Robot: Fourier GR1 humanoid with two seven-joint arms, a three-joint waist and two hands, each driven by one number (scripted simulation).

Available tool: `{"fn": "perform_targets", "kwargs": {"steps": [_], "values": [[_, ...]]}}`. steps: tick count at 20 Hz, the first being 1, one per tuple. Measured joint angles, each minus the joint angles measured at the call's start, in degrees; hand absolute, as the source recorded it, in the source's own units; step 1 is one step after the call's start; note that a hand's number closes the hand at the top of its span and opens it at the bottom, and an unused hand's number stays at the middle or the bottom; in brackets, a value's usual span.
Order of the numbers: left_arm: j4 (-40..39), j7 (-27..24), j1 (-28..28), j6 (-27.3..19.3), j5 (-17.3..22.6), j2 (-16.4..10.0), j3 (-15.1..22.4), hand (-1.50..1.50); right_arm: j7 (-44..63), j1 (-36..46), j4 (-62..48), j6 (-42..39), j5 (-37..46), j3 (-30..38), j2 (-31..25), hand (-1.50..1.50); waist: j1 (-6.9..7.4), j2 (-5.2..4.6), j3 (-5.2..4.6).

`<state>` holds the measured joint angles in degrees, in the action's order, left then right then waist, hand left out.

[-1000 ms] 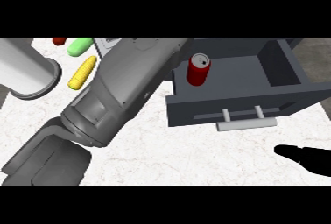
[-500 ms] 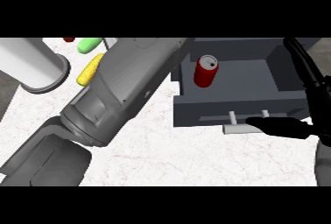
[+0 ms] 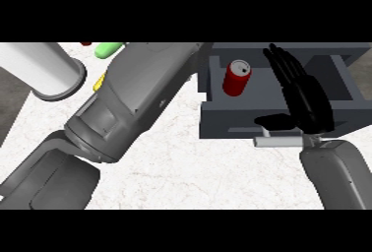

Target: Pick up the can, place it into the drawer and close the drawer

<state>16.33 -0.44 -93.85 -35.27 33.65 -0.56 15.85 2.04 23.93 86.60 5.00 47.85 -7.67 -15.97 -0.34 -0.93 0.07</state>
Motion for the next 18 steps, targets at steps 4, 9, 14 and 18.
{"fn": "perform_targets", "kwargs": {"steps": [4, 9, 14, 18], "values": [[1.08, 0.49, 0.99, 0.43, -0.53, -1.17, -0.43, -1.50, -1.94, 4.47, -10.40, 4.96, 4.23, -0.58, 2.20, -1.50, 0.88, 0.23, -0.01], [2.31, 1.51, 2.44, 1.03, -1.56, -3.46, -0.49, -1.50, -4.17, 11.13, -24.10, 12.00, 7.69, 1.18, 4.27, -1.50, 1.78, 0.29, -0.01], [5.99, 3.34, 5.02, 1.79, -2.18, -5.67, -0.29, -1.50, -4.92, 17.12, -35.64, 20.28, 10.79, 3.97, 5.31, -1.50, 2.95, 0.58, -0.09], [8.76, 5.43, 6.90, 2.78, -3.00, -7.76, 0.39, -1.50, -5.45, 22.53, -44.20, 25.70, 12.16, 6.25, 5.68, -1.50, 3.80, 0.43, 0.00]]}}
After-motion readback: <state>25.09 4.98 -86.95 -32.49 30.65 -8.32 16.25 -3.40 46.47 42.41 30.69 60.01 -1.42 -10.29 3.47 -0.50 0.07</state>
